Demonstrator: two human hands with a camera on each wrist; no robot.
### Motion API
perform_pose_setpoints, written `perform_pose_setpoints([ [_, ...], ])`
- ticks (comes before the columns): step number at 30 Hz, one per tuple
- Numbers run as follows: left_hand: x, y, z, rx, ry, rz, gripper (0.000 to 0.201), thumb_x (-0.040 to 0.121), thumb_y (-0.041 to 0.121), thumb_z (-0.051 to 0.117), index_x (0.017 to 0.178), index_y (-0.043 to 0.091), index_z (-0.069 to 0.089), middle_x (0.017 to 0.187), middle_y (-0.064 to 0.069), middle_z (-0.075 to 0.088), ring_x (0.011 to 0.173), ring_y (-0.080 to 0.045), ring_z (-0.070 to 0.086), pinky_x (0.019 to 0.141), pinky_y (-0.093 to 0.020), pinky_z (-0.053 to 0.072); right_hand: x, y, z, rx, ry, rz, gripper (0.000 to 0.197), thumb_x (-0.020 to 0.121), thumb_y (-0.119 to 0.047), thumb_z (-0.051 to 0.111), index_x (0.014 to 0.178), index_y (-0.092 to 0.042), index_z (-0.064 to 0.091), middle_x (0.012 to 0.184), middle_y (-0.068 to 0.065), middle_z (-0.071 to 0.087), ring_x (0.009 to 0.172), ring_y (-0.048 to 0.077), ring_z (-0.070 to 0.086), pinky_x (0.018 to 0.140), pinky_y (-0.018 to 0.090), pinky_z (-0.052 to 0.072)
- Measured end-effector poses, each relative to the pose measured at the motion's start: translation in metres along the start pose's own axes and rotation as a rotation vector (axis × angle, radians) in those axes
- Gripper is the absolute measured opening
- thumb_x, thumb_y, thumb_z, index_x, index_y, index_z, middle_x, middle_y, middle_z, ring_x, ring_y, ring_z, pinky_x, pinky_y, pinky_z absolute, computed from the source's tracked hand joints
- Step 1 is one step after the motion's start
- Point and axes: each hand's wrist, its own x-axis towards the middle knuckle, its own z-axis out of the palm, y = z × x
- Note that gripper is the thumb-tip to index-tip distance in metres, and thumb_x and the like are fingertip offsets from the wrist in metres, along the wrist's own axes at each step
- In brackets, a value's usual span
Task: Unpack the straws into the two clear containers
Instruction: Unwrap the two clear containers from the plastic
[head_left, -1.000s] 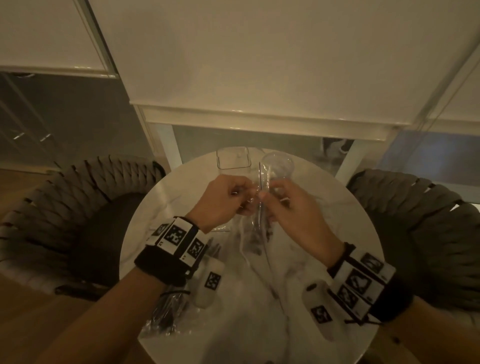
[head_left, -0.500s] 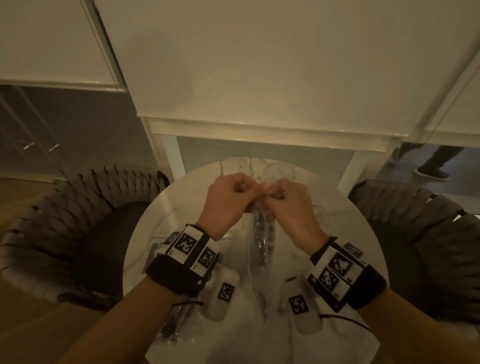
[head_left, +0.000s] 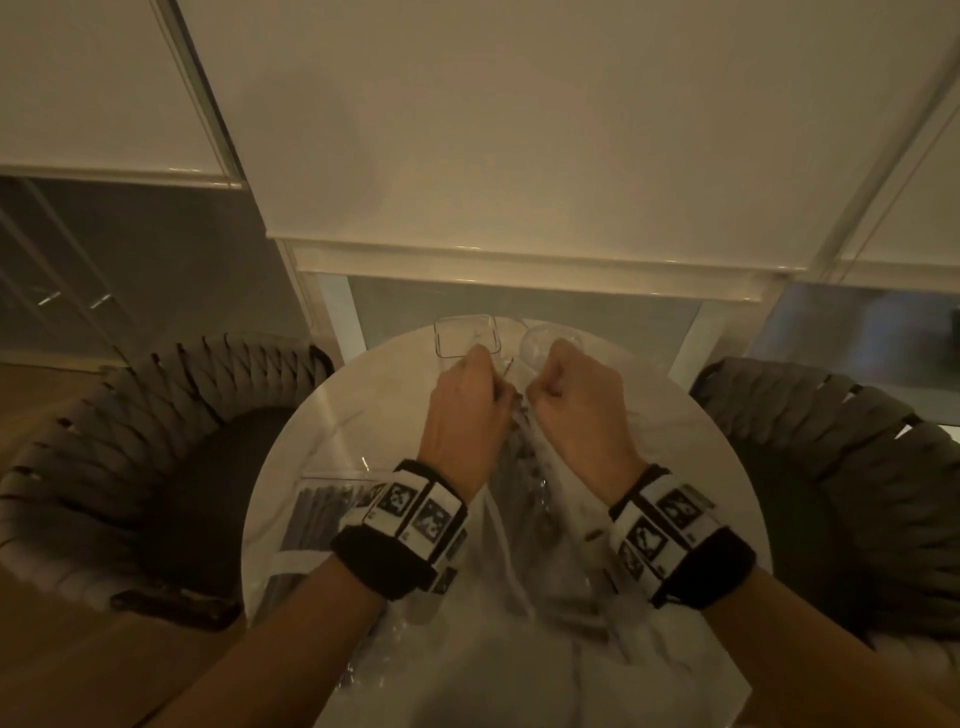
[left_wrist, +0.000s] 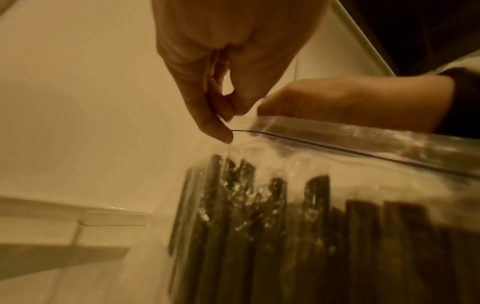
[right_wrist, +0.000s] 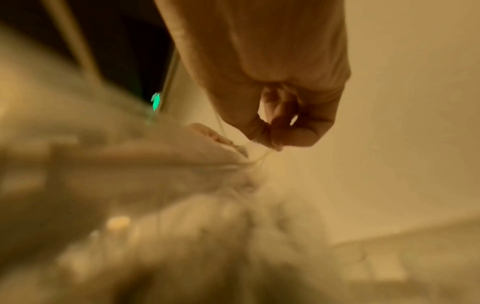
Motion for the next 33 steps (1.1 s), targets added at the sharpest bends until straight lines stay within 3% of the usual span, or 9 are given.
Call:
perform_pose_setpoints([
  [3, 0.002, -0.008, 0.0, -0.029, -0.026, -0.08, 0.016, 0.088, 0.014, 0.058, 0.076, 0.013, 0.046, 0.066, 0.003, 0.054, 0.063, -0.014, 0.056, 0.059, -0.01, 0.046, 0.001, 0.004, -0.001, -0.019, 0.027, -0.046, 0.019, 0.077, 0.0, 0.056, 0.067, -0.011, 0.044, 0.049, -0.007, 0.038, 0.042, 0.006, 0.036, 0.053, 0.011, 0.037],
  [6, 0.002, -0.002, 0.001, -0.342, -0.108, -0.252, 0.013, 0.088, 0.023, 0.058, 0.093, 0.012, 0.053, 0.082, -0.006, 0.066, 0.072, -0.025, 0.069, 0.068, -0.041, 0.06, 0.002, 0.005, 0.002, 0.082, -0.03, 0.012, 0.021, 0.077, -0.001, 0.06, 0.065, -0.013, 0.048, 0.049, -0.01, 0.044, 0.048, -0.002, 0.05, 0.05, 0.005, 0.037],
  [8, 0.002, 0.002, -0.002, -0.535, -0.168, -0.376, 0.023, 0.087, 0.023, 0.064, 0.102, 0.015, 0.048, 0.088, -0.007, 0.064, 0.076, -0.027, 0.071, 0.067, -0.042, 0.061, 0.005, 0.009, 0.002, 0.163, -0.024, 0.082, 0.02, 0.079, -0.006, 0.063, 0.066, -0.017, 0.052, 0.053, -0.008, 0.052, 0.049, 0.0, 0.052, 0.05, 0.007, 0.04],
  [12, 0.003, -0.004, -0.006, -0.583, -0.146, -0.29, 0.021, 0.081, 0.005, 0.068, 0.082, 0.015, 0.05, 0.085, -0.013, 0.062, 0.075, -0.029, 0.069, 0.071, -0.046, 0.061, 0.005, 0.015, 0.003, 0.368, -0.025, 0.227, 0.012, 0.077, -0.011, 0.068, 0.073, -0.014, 0.057, 0.069, 0.009, 0.067, 0.064, 0.025, 0.066, 0.063, 0.041, 0.058],
  [16, -0.001, -0.002, 0.002, -0.249, -0.107, -0.03, 0.018, 0.082, 0.001, 0.057, 0.074, 0.016, 0.062, 0.082, -0.003, 0.065, 0.074, -0.017, 0.063, 0.074, -0.032, 0.054, 0.002, 0.013, 0.006, 0.348, -0.061, 0.255, 0.017, 0.08, -0.015, 0.067, 0.093, -0.012, 0.058, 0.076, 0.008, 0.066, 0.065, 0.019, 0.064, 0.064, 0.036, 0.056],
  [22, -0.005, -0.012, 0.015, -0.009, -0.185, -0.057, 0.021, 0.091, 0.022, 0.054, 0.103, 0.016, 0.07, 0.097, -0.009, 0.067, 0.099, -0.023, 0.049, 0.074, -0.011, 0.026, 0.002, 0.013, 0.005, 0.353, -0.099, 0.294, 0.017, 0.081, -0.009, 0.064, 0.097, -0.009, 0.059, 0.084, 0.015, 0.068, 0.071, 0.026, 0.069, 0.068, 0.041, 0.06],
  [24, -0.003, -0.011, 0.016, -0.085, -0.208, -0.077, 0.02, 0.091, 0.021, 0.058, 0.101, 0.009, 0.071, 0.096, -0.01, 0.071, 0.094, -0.024, 0.062, 0.081, -0.012, 0.037, 0.004, 0.014, 0.008, 0.366, -0.085, 0.292, 0.014, 0.082, -0.01, 0.062, 0.096, -0.011, 0.06, 0.082, 0.011, 0.067, 0.071, 0.022, 0.068, 0.067, 0.038, 0.06],
  [28, -0.002, -0.013, 0.011, -0.257, -0.18, -0.166, 0.013, 0.082, 0.013, 0.066, 0.092, 0.008, 0.074, 0.088, -0.008, 0.074, 0.077, -0.023, 0.071, 0.079, -0.042, 0.058, 0.004, 0.021, 0.012, 0.395, -0.207, 0.364, 0.02, 0.085, -0.019, 0.064, 0.102, -0.01, 0.058, 0.088, 0.013, 0.068, 0.068, 0.019, 0.065, 0.055, 0.025, 0.054],
  [33, -0.009, -0.017, 0.002, 0.037, -0.123, -0.048, 0.024, 0.086, 0.006, 0.059, 0.106, 0.011, 0.071, 0.11, -0.008, 0.065, 0.097, -0.023, 0.063, 0.085, -0.02, 0.044, 0.007, 0.037, 0.003, 0.061, -0.18, 0.2, 0.007, 0.082, -0.01, 0.065, 0.084, -0.005, 0.067, 0.065, 0.002, 0.063, 0.057, 0.011, 0.057, 0.049, 0.004, 0.04],
])
